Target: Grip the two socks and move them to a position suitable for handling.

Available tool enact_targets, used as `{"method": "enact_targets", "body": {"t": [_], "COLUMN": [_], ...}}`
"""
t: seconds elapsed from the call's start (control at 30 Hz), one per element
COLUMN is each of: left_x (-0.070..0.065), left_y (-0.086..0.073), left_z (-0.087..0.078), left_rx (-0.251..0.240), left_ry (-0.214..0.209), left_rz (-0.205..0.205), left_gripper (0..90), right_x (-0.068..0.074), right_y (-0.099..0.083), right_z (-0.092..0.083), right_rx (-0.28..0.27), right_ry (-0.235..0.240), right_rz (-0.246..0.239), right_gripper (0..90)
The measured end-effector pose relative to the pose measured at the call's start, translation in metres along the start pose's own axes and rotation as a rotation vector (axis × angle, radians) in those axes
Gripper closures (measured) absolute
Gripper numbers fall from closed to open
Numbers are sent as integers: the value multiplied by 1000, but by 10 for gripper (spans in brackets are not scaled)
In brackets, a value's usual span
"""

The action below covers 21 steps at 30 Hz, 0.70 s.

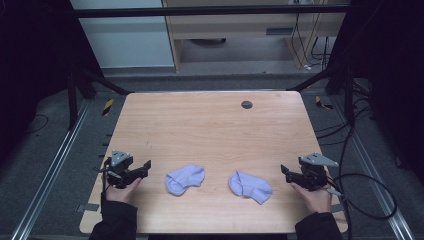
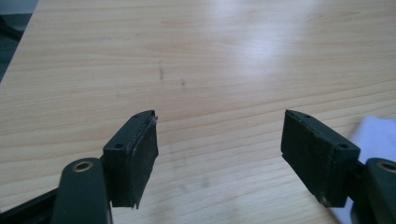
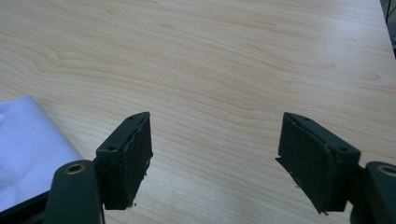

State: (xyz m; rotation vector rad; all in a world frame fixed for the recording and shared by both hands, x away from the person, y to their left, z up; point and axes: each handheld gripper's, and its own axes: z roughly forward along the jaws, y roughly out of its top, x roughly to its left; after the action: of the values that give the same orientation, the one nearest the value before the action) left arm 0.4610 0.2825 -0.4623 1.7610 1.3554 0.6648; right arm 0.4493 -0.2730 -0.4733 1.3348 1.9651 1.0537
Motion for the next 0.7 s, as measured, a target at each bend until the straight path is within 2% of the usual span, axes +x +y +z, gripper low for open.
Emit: {"method": "enact_targets", "body": {"t": [0.1,0.33,0.4,0.6,0.7], "left_x": [-11,-35,-40,-55,-62], "left_y": [2,3,3,5,7], "left_z": [-4,-6,-6,-5,-5], "left_rx": [-21,-15,-13,-12,-14], "left_ry": [-23,-58,-70,-86,-96], "left_rz": [3,43,50,64,79], "left_gripper": [306,341,345,352,353], "right_x": [4,17,22,36,40], "right_y": [1,4,7,13,16], "right_z": [-3,-7,-8,-11,-11], "right_rx": [7,13,18,12,6], "right_ry": [8,14,9,41,52], "right_rz": [-7,-31,-55,-78,-68], "right_gripper": [283,336,341,344,340]}}
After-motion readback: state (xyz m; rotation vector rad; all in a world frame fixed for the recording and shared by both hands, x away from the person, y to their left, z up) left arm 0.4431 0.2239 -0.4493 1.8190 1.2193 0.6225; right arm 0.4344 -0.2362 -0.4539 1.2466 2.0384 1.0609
